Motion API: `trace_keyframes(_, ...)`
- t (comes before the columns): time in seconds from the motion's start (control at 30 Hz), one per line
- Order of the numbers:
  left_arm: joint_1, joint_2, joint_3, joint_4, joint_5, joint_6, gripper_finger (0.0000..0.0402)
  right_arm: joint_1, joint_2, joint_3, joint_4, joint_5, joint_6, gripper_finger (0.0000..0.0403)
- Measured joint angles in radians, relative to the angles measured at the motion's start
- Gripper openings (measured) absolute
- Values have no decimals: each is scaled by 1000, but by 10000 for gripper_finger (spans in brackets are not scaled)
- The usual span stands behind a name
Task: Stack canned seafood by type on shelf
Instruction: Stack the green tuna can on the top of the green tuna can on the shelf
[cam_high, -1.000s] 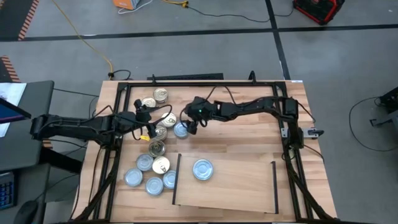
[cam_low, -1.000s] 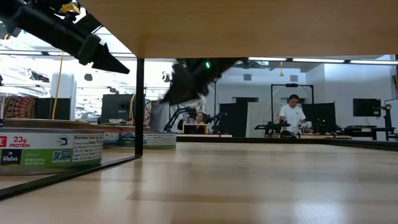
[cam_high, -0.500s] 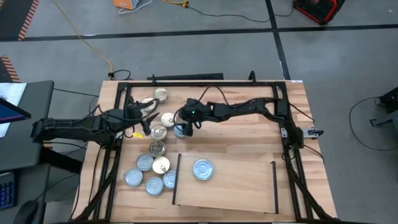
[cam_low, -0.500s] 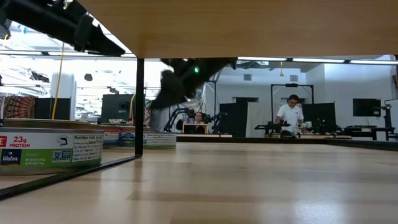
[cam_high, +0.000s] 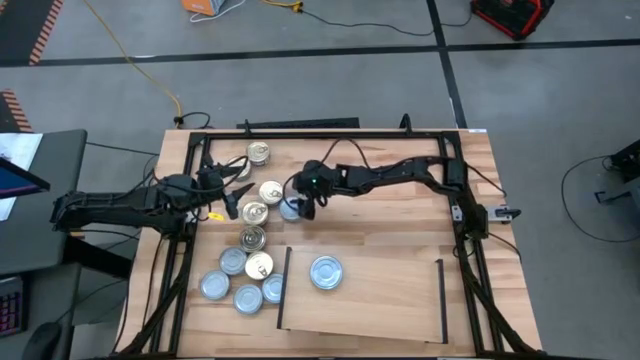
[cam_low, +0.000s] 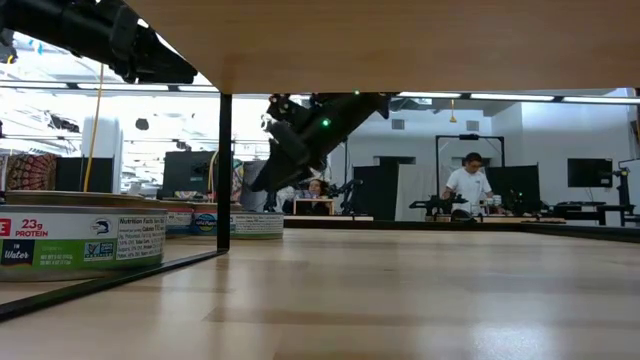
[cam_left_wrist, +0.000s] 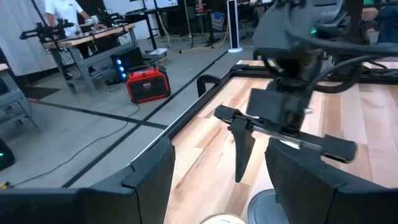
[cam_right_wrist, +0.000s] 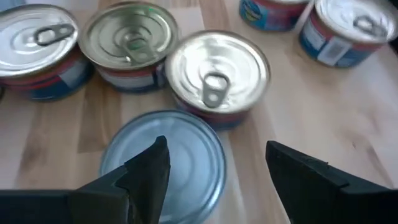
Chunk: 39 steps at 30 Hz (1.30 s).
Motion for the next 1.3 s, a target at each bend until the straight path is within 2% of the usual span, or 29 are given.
trace_keyframes(0.1, 0, 0, 0, -4, 0, 0, 239, 0, 6, 1, -32, 4, -12, 292)
trace_keyframes(0.3, 0, 0, 0, -12, 0, 0, 239, -5, 7, 2, -210, 86, -39, 292)
trace_keyframes(0.5, 0, 0, 0, -19, -1, 0, 239, -13, -31, 5, -425, 257, -16, 292)
trace_keyframes(0.73, 0, 0, 0, -19, -1, 3, 239, -42, -106, -2, -772, 465, 91, 292)
trace_keyframes(0.97, 0, 0, 0, -25, 1, -5, 239, -82, -281, -2, -894, 455, 158, 292)
trace_keyframes(1.1, 0, 0, 0, -30, 34, -9, 239, -117, -375, -19, -915, 313, 228, 292)
trace_keyframes(1.3, 0, 0, 1, -30, 78, -19, 239, -167, -504, -301, -670, 234, 255, 292)
